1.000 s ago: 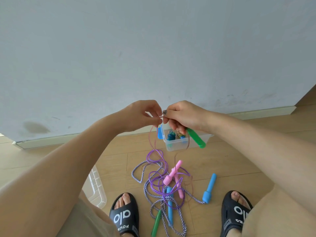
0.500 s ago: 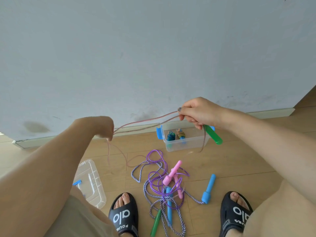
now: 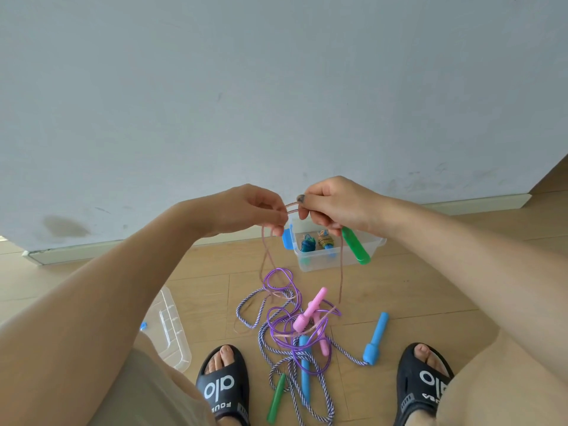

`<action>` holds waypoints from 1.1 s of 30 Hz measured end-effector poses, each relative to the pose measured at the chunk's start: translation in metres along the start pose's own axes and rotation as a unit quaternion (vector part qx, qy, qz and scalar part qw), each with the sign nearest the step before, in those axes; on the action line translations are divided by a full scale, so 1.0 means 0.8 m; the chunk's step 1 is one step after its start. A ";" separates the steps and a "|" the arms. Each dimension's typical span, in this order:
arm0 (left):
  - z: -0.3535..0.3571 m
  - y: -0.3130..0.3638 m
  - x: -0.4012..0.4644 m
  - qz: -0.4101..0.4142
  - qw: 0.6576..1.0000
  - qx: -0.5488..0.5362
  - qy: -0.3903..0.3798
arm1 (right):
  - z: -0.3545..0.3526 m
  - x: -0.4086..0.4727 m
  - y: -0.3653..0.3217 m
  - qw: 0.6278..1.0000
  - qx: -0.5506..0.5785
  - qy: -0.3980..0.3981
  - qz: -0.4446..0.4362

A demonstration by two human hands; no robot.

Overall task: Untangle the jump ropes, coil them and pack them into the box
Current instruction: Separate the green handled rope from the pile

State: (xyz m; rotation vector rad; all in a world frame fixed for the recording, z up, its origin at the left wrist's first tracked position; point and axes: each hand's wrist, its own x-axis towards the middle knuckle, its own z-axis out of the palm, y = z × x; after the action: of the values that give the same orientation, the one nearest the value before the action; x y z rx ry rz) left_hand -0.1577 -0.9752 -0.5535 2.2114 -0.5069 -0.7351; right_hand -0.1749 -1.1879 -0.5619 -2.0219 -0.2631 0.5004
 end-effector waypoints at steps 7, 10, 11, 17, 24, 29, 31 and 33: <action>-0.039 -0.071 -0.010 -0.253 0.889 0.382 0.010 | -0.017 -0.004 0.011 0.999 -0.025 0.014 0.025; -0.022 -0.078 -0.005 -0.242 0.923 0.298 -0.033 | -0.008 -0.003 0.008 1.000 -0.021 0.015 0.016; -0.013 -0.069 -0.003 -0.204 0.960 0.187 -0.029 | -0.004 -0.003 0.005 1.000 -0.018 0.011 0.012; 0.009 0.000 0.005 -0.004 0.999 -0.044 -0.005 | 0.009 0.003 -0.009 1.000 -0.002 0.008 -0.011; -0.022 -0.029 -0.006 -0.049 0.997 -0.029 0.052 | -0.008 0.000 0.000 1.000 -0.014 0.018 0.006; -0.028 -0.065 -0.004 -0.146 0.973 0.167 0.063 | -0.004 0.000 0.003 0.999 -0.025 0.020 0.016; -0.016 -0.053 0.002 -0.096 0.991 0.076 0.059 | 0.004 0.001 -0.001 1.000 -0.020 0.010 0.010; -0.003 -0.031 0.007 -0.029 0.999 -0.012 0.035 | 0.011 0.003 -0.006 1.000 -0.011 0.002 0.002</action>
State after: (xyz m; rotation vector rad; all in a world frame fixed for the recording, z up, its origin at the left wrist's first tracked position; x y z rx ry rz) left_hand -0.1487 -0.9610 -0.5728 2.2294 -0.4003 -0.6880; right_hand -0.1771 -1.1776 -0.5618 -2.0448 -0.2634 0.4983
